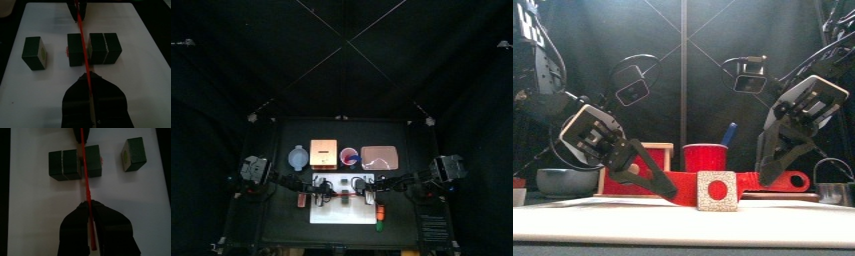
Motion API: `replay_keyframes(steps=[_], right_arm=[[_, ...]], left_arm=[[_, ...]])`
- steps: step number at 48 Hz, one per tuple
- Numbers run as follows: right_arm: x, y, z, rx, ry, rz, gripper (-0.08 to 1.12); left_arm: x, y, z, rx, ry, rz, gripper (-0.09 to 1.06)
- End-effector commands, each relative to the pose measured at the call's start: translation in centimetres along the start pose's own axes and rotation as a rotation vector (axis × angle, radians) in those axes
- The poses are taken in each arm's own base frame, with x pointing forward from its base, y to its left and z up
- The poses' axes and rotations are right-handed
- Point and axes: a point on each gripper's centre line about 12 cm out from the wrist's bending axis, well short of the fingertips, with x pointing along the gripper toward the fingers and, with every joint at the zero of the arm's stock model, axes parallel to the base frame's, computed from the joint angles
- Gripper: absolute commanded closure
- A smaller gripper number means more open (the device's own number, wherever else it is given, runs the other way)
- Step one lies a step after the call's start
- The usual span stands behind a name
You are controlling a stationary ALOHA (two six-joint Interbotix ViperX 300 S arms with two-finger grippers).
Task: Cut the sushi into 4 pieces with the knife
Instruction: Cut the sushi into 4 pieces
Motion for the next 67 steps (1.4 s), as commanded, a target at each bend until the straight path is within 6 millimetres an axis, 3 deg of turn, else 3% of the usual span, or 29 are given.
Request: replay_keyframes(steps=[1, 15, 23, 31, 37, 51, 67], right_arm=[[-0.3, -0.8, 2.6, 0.012, -0.078, -0.014, 0.91], [-0.7, -0.5, 3.6, 0.012, -0.098, -0.007, 0.91], [-2.7, 0.2, 5.4, 0.000, -0.137, 0.014, 0.91], [-4.5, 1.6, 5.6, -0.019, -0.172, 0.051, 0.91], [-4.7, 2.4, 5.2, -0.025, -0.168, 0.072, 0.91], [-4.1, 3.1, 4.2, -0.014, -0.143, 0.088, 0.91], [-3.6, 3.1, 3.2, 0.003, -0.111, 0.084, 0.91]], left_arm=[[0.6, 1.0, 1.9, 0.000, -0.056, 0.016, 0.76], [0.1, 1.0, 3.1, 0.010, -0.090, 0.009, 0.76], [-1.5, 0.1, 6.1, 0.047, -0.174, -0.032, 0.76], [-3.2, -1.1, 7.5, 0.066, -0.221, -0.068, 0.76], [-3.7, -2.2, 6.7, 0.071, -0.203, -0.099, 0.76], [-2.3, -3.5, 5.2, 0.052, -0.157, -0.110, 0.76], [-1.1, -3.8, 4.3, 0.053, -0.129, -0.114, 0.76]])
